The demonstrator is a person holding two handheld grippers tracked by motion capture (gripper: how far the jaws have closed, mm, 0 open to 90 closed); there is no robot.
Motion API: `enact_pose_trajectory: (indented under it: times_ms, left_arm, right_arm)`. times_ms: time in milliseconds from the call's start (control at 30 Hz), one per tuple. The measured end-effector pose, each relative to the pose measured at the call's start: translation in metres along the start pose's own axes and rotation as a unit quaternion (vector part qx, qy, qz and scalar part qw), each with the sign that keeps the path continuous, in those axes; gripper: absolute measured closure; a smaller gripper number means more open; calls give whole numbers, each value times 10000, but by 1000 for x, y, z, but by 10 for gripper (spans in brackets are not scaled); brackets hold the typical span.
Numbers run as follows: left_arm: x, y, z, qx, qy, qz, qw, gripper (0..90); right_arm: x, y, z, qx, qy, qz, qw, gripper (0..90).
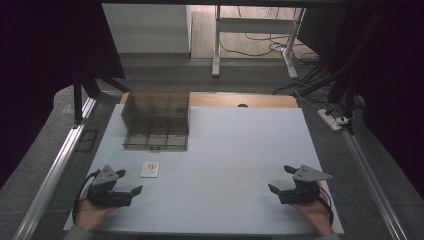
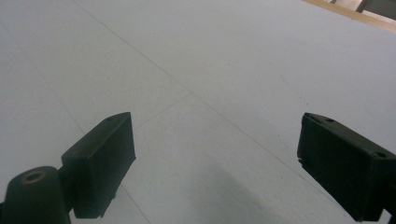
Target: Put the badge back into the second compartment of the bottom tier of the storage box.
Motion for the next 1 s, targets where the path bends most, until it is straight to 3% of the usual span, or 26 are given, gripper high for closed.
enact_pose_trajectory:
  times_ms: [233,367,533,1000]
  left_arm:
    - [1,0,0,-39,-2,1,10000,138]
    - [0,0,0,-51,-15,-8,10000,138]
    - [1,-1,0,-43,-13,-22,10000,139]
    - [2,0,0,-65,9,-20,10000,138]
  right_arm:
    - [2,-1,-1,33,71,0,10000,126]
    - [1,-1,-2,0,-10,8,10000,126]
    - [1,-2,-5,130,-5,-19,9999,131]
    - [1,-2,-4,50,-20,-13,10000,135]
Point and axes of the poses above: each handheld gripper's, and its own axes: y roughly backward along the jaws, z roughly out of its top, x roughly to its left, the point moved 8 cm from there along -y, roughly forward along the jaws, and after that the axes turned 11 degrees about y, right-handed, at the moved point
